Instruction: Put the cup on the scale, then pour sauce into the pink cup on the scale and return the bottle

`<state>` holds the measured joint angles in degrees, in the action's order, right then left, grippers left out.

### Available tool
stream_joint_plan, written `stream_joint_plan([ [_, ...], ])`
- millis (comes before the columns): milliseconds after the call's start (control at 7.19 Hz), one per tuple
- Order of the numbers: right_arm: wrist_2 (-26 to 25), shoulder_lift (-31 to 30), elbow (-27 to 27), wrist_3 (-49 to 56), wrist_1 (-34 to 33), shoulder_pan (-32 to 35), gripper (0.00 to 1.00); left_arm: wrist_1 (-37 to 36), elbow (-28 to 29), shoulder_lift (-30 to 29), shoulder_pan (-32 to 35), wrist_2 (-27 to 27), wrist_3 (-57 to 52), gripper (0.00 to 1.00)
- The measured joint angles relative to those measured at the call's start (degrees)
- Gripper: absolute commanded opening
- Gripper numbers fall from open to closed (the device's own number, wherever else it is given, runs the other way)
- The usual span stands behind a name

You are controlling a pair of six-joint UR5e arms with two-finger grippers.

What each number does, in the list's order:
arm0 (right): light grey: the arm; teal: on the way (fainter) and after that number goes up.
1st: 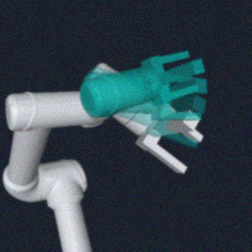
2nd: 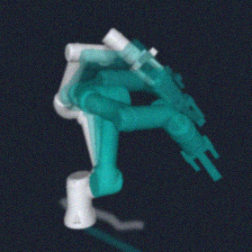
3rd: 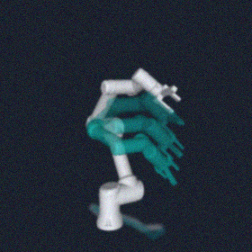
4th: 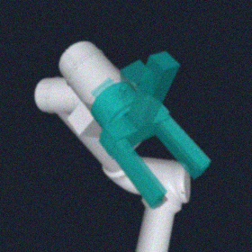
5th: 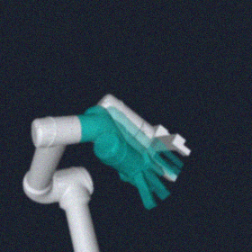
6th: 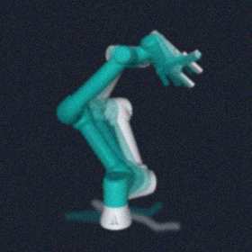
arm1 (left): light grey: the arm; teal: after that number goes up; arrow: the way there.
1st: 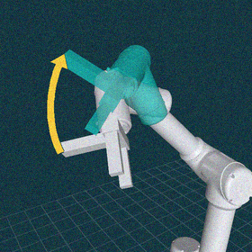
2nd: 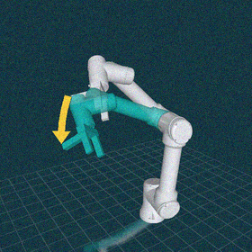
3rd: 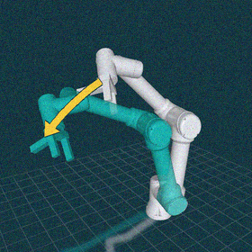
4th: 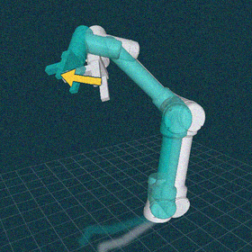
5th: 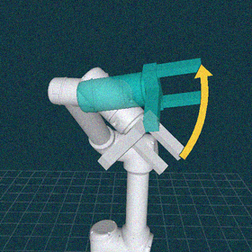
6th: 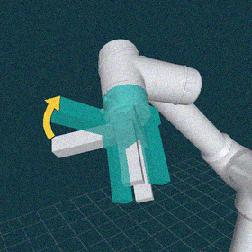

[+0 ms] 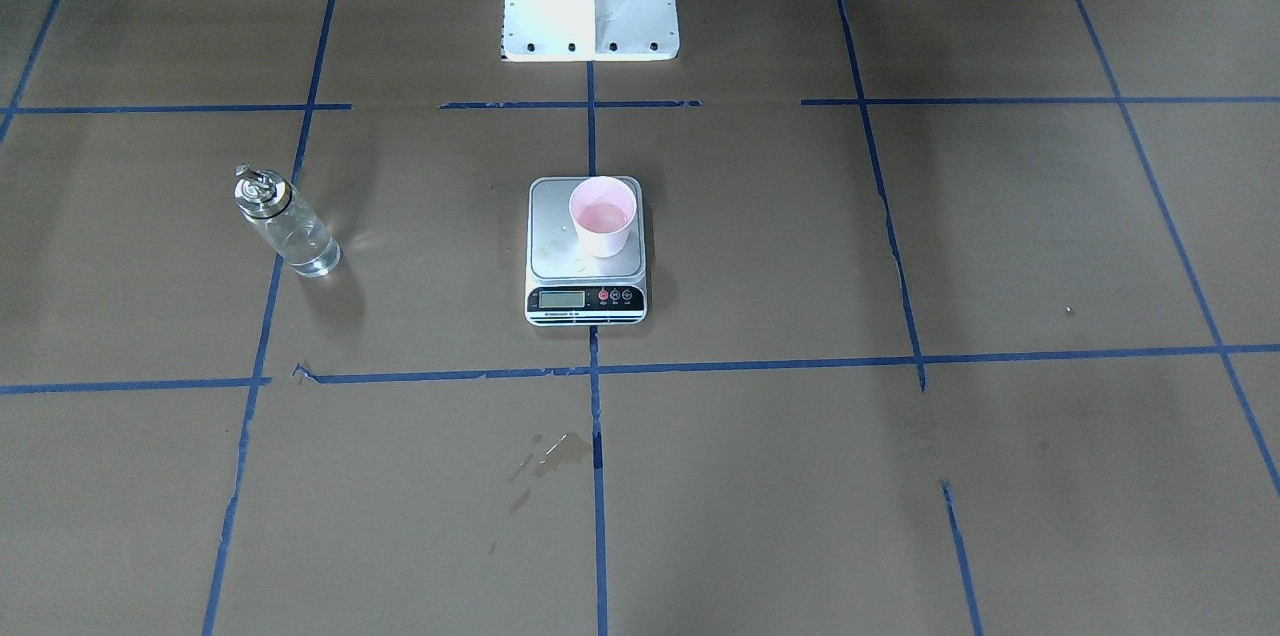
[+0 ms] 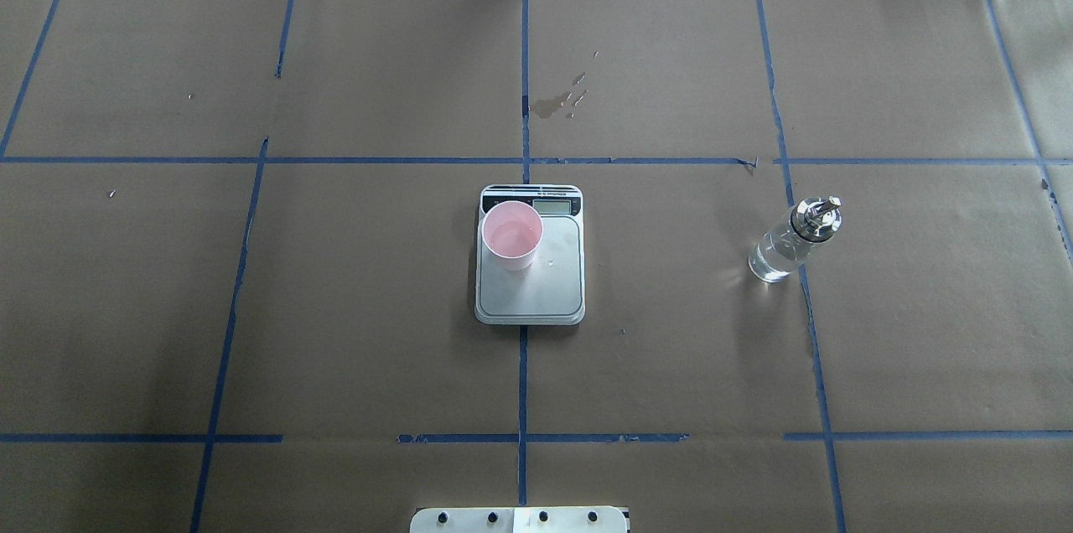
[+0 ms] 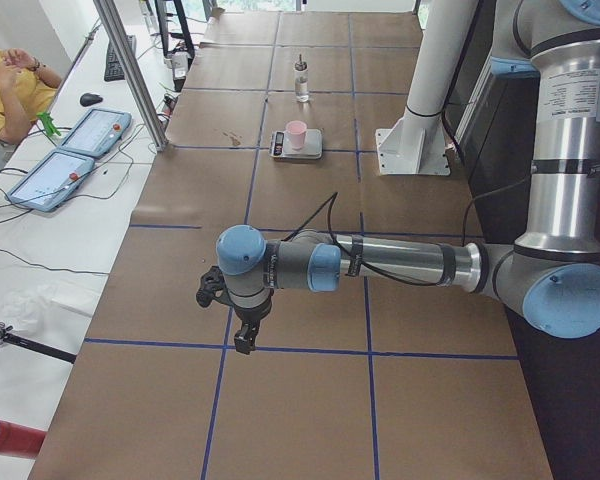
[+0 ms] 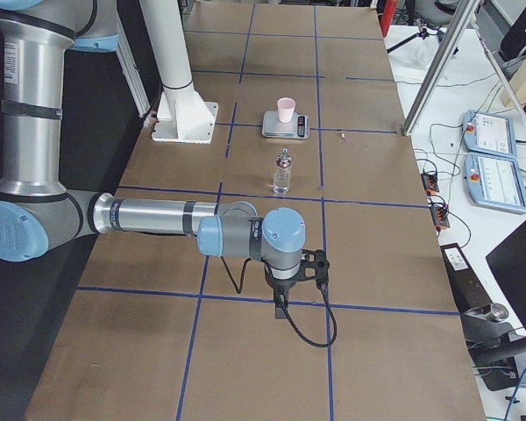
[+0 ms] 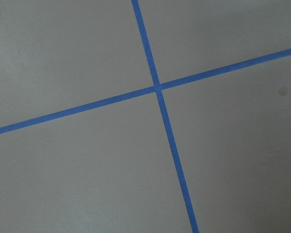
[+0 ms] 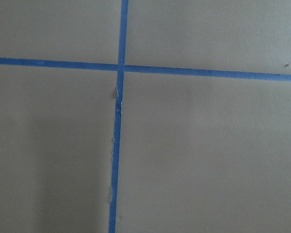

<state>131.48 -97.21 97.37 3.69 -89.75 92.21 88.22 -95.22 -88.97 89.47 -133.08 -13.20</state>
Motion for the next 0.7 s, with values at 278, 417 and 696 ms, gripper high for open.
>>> stream_joint_plan([
  [278,0.0,0.0,-0.1,0.0,0.0,0.0,1.0,0.1,0.1,-0.2,0.0,0.0,0.0,1.0],
  [417,-0.1,0.0,-0.1,0.0,0.1,0.0,1.0,0.2,0.4,-0.1,0.0,0.0,0.1,1.0],
  [696,-0.1,0.1,-0.3,0.0,0.1,0.0,1.0,0.2,0.3,0.1,0.2,-0.2,0.1,1.0],
])
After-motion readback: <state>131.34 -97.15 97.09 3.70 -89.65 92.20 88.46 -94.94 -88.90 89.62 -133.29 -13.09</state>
